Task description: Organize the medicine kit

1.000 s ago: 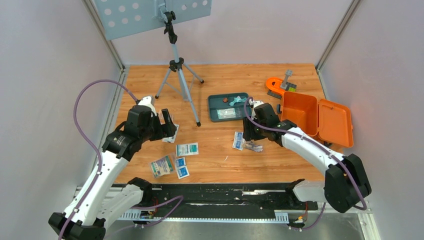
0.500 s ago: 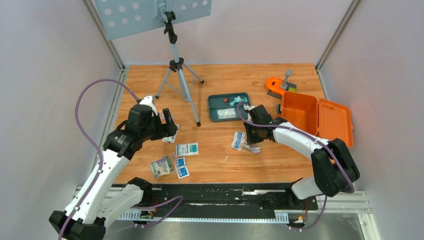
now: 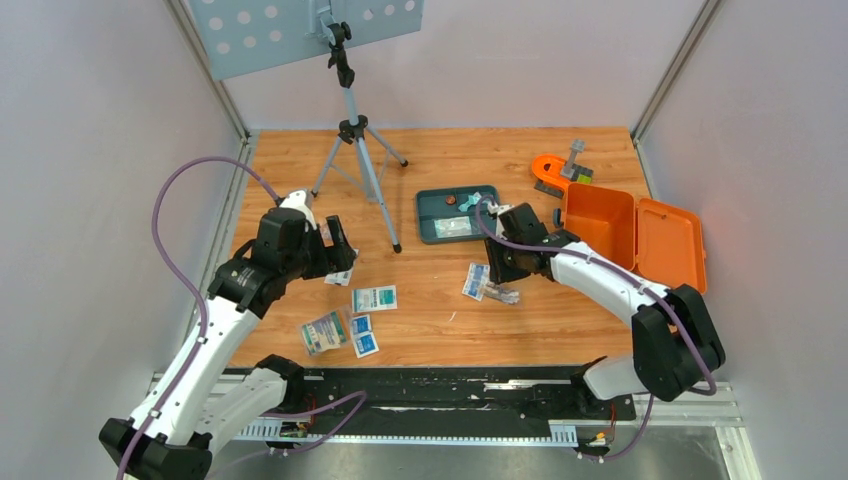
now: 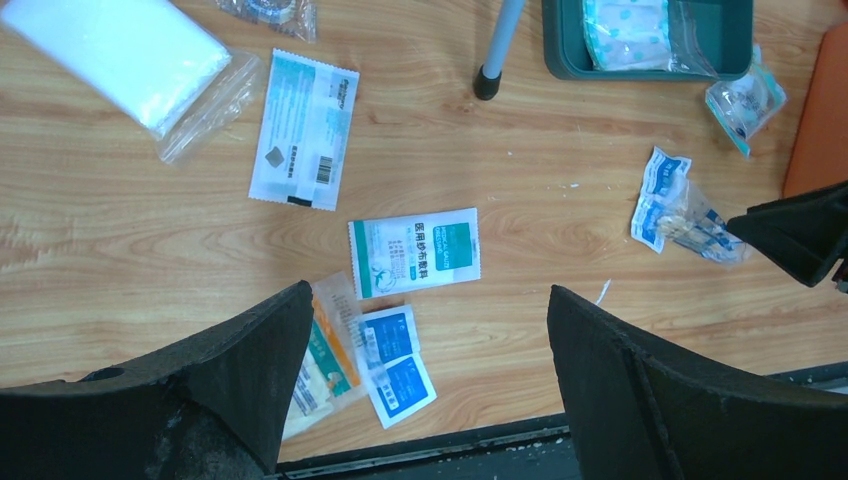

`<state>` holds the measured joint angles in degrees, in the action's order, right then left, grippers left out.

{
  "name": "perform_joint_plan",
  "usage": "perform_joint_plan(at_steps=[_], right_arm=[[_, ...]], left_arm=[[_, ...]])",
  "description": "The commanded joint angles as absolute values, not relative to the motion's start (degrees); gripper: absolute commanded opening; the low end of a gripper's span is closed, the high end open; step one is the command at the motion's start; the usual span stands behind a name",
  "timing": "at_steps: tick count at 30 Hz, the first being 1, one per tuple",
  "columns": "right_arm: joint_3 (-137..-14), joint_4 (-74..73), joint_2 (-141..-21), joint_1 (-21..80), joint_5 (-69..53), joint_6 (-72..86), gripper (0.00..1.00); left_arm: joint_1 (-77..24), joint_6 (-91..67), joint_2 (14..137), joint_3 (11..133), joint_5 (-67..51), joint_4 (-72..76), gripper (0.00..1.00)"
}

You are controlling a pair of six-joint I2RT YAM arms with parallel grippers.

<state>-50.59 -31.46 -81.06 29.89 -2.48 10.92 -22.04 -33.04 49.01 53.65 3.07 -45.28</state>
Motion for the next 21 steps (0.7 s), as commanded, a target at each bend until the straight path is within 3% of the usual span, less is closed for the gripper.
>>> perform_joint_plan(at_steps=[1,8,10,12,14,21], right_arm=[[-52.74,-32.42,-82.20,29.96,-2.41,9.23,0.36],[-53.78,-32.51,-89.24,30.01,-4.47,8.68,0.36],[-53.95,-32.36,-89.92,30.06,-4.33,8.61,0.30],[-54.25,-32.45,-89.74,30.06,-4.07,8.61,0.12],[-54.74,-32.77,-88.58,30.05,-4.02,8.89,0.02],[-60.27,-37.38,-79.57,29.93,-3.11,9.84,0.00]], left_arm=[[-21.80,-32.92,49.28,54.68,3.02,-43.04,0.95],[-21.80,-32.74,49.52,54.75,3.28,-43.13,0.95],[-21.80,-32.76,49.56,54.80,3.40,-43.20,0.95],[-21.80,-32.76,49.65,54.83,3.36,-43.16,0.95],[-21.80,-32.80,49.73,54.84,3.34,-43.09,0.95],[-21.80,-32.60,50.11,54.93,3.64,-42.98,0.95]])
